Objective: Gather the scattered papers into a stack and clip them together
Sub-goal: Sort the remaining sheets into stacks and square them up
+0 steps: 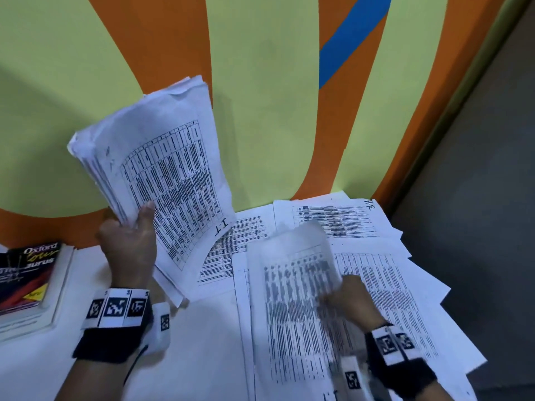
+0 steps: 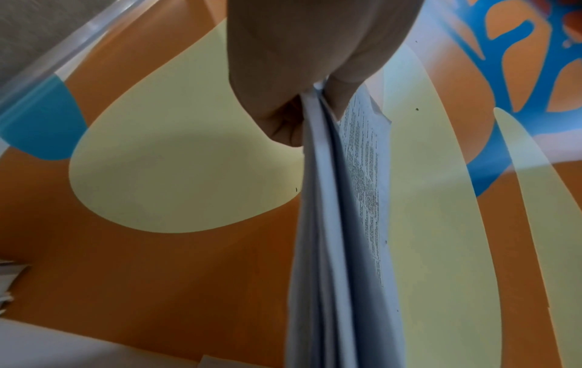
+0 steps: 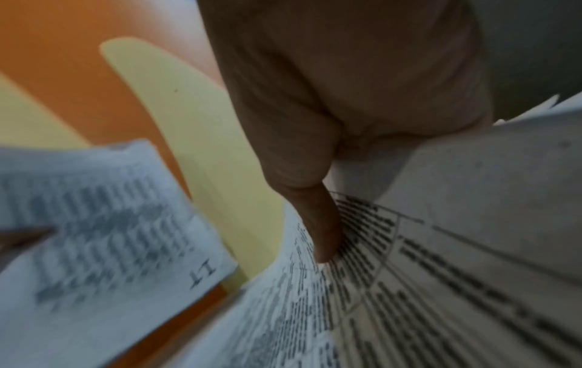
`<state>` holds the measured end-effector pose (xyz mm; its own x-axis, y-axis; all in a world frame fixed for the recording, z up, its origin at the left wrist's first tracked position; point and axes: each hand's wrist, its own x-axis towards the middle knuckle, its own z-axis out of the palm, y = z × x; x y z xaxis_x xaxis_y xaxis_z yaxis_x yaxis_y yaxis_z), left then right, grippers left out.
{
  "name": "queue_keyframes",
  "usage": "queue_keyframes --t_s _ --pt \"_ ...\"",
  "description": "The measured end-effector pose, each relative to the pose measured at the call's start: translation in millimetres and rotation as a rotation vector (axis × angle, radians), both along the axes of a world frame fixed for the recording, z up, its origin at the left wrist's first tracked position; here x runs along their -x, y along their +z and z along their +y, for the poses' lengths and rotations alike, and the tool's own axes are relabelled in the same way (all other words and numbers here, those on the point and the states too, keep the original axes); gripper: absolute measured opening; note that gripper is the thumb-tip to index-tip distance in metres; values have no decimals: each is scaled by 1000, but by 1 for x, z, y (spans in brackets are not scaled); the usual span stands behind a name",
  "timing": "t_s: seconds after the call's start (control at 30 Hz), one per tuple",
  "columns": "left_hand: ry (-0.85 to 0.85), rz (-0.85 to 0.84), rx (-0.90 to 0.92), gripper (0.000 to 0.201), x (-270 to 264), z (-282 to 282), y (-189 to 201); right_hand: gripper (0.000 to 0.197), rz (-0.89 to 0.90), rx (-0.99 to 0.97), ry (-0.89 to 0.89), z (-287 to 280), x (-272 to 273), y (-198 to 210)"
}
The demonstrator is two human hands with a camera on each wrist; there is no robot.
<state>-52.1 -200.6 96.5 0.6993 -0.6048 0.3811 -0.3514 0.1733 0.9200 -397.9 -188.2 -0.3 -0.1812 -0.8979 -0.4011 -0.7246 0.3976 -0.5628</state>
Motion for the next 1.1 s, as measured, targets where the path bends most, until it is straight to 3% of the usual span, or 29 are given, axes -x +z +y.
queue_keyframes --t_s 0.1,0.17,0.3,0.43,0.5,0.53,0.67,0.77,0.87,0.97,1.03,1.1 --pt "-20 -12 -8 28 6 -1 -1 57 292 -20 135 13 -21 -7" --pt "-40 -27 -13 23 10 -1 -1 65 265 -12 137 17 -29 -10" --pt "-51 -37 -19 32 11 -2 -1 57 -8 87 41 16 -29 -9" --pt "-64 -39 -11 37 9 -5 -1 53 -145 207 -98 11 -4 13" --pt "-64 -36 -13 38 8 -7 -2 25 -101 257 -169 6 25 23" --pt "-63 -29 -12 41 7 -8 -3 20 -68 257 -205 4 43 26" --pt "-77 -13 7 40 8 -10 -5 20 81 140 -333 3 109 21" --pt "-90 -36 16 35 10 -10 -6 20 252 -40 -340 4 129 5" --pt "-103 -41 20 35 11 -10 -7 36 305 -109 -368 4 138 -13" --pt "-104 -36 8 35 12 -11 -8 20 244 -27 -393 8 131 -9" --pt "-99 -34 -2 34 12 -11 -7 6 294 51 -392 14 124 -3" --pt "-91 -22 -1 33 11 -11 -8 8 395 160 -356 20 118 6"
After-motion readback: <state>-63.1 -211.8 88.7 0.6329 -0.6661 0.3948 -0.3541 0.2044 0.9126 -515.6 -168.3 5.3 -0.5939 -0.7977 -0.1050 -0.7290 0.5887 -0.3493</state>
